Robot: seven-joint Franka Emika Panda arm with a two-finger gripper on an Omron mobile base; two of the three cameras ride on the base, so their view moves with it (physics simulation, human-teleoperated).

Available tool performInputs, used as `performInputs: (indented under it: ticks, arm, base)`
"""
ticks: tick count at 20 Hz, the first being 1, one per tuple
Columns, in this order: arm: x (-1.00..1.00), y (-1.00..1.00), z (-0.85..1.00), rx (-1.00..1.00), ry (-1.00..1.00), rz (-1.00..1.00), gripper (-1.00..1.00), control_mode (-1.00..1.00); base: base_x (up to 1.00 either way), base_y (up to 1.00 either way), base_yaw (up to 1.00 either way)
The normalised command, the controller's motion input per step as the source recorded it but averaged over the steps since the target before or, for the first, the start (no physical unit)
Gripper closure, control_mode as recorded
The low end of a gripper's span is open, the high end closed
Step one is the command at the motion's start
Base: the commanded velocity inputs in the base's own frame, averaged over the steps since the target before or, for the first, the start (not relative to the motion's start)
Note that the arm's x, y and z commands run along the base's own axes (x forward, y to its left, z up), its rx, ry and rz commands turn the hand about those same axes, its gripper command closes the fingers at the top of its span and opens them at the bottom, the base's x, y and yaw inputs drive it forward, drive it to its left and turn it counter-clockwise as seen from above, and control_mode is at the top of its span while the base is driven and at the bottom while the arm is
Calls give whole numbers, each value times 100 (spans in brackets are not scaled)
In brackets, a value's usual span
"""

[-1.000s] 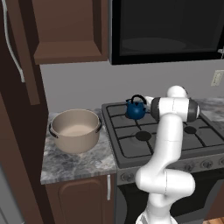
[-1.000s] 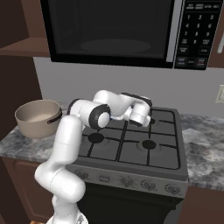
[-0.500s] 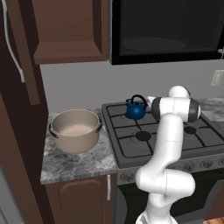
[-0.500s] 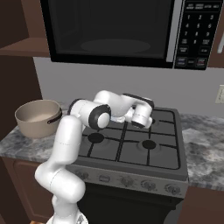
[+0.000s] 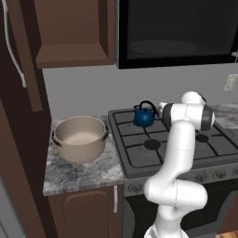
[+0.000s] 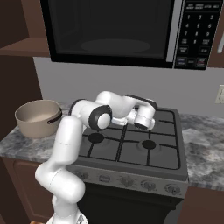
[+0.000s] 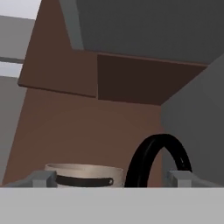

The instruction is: Pick the kettle from the cabinet and place it on a stove burner. Then pick the pot from the counter and place it on another stove burner. Finally, turn both burners on.

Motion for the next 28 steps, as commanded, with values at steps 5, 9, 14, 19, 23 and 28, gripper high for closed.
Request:
performInputs:
  ticks: [5, 9, 14, 19, 23, 28]
  arm:
    - [-23, -7, 4, 0, -10, 0, -100, -100]
    - [-26, -5, 9, 0, -11, -1, -100, -100]
    - [-22, -5, 16, -1, -10, -2, -100, -100]
    - [-25, -3, 23, -2, -10, -2, -100, -100]
    - [-29, -1, 25, -4, -12, -1, -100, -100]
    - [-35, 0, 32, -6, -14, -1, -100, -100]
  base:
    - [0, 0, 0]
    - [0, 0, 0]
    - [0, 0, 0]
    - [0, 0, 0]
    - [0, 0, 0]
    - [0, 0, 0]
